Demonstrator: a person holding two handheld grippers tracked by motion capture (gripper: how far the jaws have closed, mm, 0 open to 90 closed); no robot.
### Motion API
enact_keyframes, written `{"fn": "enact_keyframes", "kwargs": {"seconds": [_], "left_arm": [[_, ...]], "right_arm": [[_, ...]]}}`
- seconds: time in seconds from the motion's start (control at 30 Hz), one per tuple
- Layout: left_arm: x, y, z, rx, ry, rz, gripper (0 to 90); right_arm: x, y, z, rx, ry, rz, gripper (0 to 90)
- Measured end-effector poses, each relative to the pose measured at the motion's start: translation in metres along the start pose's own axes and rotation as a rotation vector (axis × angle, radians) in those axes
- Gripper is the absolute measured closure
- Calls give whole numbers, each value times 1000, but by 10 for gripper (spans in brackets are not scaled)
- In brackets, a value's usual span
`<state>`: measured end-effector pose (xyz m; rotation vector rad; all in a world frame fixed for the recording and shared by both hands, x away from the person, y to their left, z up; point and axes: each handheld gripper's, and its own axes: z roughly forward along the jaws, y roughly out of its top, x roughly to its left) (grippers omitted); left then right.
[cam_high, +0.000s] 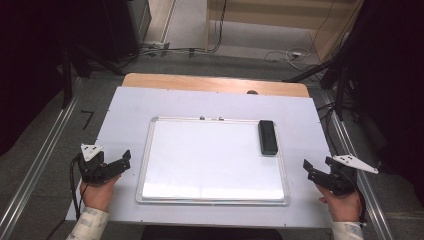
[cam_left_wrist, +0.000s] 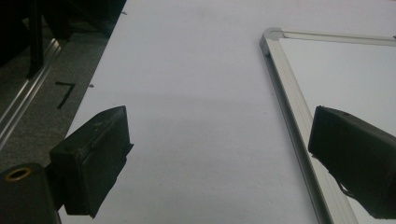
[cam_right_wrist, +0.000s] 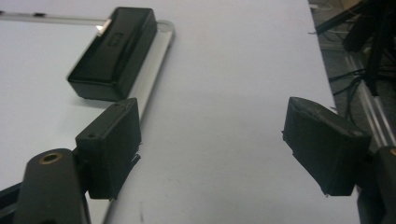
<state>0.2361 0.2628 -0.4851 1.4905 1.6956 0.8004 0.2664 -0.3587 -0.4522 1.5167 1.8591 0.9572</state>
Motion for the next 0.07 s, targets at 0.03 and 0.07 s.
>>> {"fn": "enact_keyframes", "kwargs": {"seconds": [0.03, 0.07], "left_arm": [[0, 0, 0, -1, -1, 0, 62], [0, 0, 0, -2, -1, 0, 62]], "right_arm": [[-2, -2, 2, 7, -20, -7, 180], [-5, -5, 6, 19, -30, -1, 178]]}}
